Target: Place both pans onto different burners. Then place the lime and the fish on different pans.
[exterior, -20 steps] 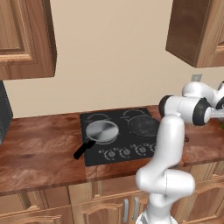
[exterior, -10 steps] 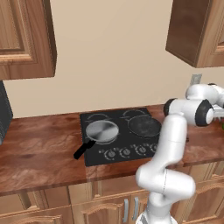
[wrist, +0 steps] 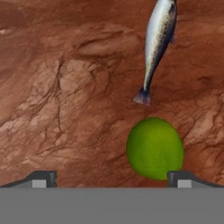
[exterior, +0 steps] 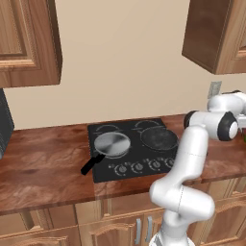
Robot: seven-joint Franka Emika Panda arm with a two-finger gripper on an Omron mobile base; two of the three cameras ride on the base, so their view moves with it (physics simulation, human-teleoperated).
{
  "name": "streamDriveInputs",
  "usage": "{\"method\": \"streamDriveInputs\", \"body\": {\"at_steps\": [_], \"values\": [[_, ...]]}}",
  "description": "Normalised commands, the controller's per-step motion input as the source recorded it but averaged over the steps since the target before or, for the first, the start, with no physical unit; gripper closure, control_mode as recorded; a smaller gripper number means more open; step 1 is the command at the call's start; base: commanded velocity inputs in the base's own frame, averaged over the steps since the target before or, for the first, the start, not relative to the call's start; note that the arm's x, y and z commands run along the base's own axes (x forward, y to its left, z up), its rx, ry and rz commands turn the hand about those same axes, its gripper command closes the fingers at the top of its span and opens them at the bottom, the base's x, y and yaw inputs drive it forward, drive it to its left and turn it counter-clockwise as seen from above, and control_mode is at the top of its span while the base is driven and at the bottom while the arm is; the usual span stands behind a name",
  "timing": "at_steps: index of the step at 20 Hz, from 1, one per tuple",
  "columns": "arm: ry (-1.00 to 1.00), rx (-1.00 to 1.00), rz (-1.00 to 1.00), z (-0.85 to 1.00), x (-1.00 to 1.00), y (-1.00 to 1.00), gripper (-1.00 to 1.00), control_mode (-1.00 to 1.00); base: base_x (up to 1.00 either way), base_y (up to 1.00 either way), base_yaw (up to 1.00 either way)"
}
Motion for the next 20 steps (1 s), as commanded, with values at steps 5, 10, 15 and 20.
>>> {"method": "streamDriveInputs", "body": {"at_steps": [5,10,15,20], "values": [[0.0,0.0,0.0,-0.1,0.0,-0.14,-1.0,-1.0,0.0,0.0,0.0],[0.0,0.0,0.0,-0.09,0.0,-0.07,-1.0,-1.0,0.0,0.0,0.0],[0.0,0.0,0.0,-0.16,0.0,-0.14,-1.0,-1.0,0.0,0.0,0.0],[0.0,0.0,0.0,-0.17,0.0,-0.18,-1.0,-1.0,0.0,0.0,0.0]]}}
